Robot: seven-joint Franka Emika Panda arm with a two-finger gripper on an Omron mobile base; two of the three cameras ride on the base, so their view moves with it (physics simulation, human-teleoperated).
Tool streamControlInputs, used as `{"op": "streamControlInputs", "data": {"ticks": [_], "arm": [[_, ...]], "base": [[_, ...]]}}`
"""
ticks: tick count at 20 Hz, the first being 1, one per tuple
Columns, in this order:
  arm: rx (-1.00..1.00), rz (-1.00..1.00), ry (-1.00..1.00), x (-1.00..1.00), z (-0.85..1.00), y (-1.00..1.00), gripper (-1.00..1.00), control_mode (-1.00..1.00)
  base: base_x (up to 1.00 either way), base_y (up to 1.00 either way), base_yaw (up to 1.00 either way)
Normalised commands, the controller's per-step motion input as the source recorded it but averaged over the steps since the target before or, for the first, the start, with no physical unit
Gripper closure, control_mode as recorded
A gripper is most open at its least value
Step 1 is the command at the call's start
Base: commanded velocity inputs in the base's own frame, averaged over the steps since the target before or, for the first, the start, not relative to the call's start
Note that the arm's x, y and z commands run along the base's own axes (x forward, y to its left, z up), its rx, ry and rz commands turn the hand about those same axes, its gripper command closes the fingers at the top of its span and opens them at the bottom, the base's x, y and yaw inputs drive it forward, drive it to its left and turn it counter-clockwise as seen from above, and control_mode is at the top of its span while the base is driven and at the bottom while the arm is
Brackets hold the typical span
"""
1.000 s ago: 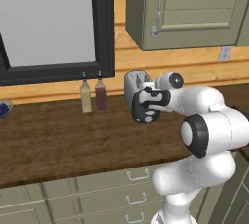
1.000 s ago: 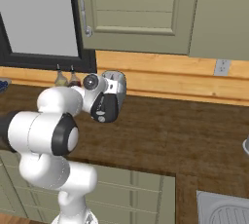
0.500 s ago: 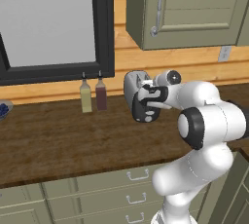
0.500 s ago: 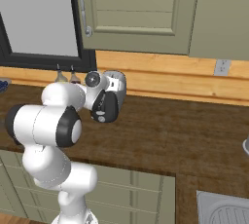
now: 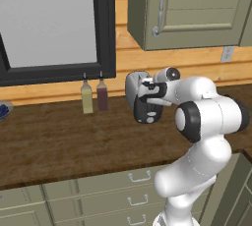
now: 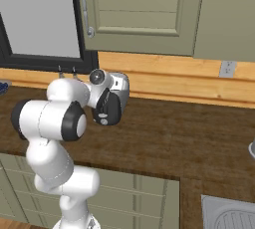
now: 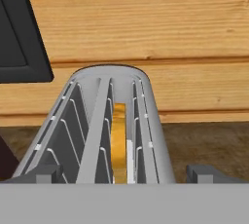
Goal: Start the toaster. Once the lever pops up, take the bread to the plate on the dining counter.
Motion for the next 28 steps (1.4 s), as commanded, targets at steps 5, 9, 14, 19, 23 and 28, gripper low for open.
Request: {"op": "streamControlInputs", "data": {"ticks": [5, 9, 14, 19, 23, 28], "arm": [[0.00, 0.00, 0.04, 0.05, -0.06, 0.01, -1.00, -1.00], [0.00, 0.00, 0.04, 0.00, -0.05, 0.05, -1.00, -1.00], [0.00, 0.00, 0.00, 0.00, 0.00, 0.02, -1.00, -1.00], [0.00, 0.00, 0.00, 0.00, 0.00, 0.05, -1.00, -1.00], [0.00, 0.00, 0.00, 0.00, 0.00, 0.06, -1.00, -1.00], [0.00, 0.00, 0.00, 0.00, 0.00, 0.00, -1.00, -1.00]], "base": [[0.00, 0.00, 0.00], [0.00, 0.00, 0.00], [0.00, 0.00, 0.00], [0.00, 0.00, 0.00], [0.00, 0.00, 0.00], [0.00, 0.00, 0.00]]}}
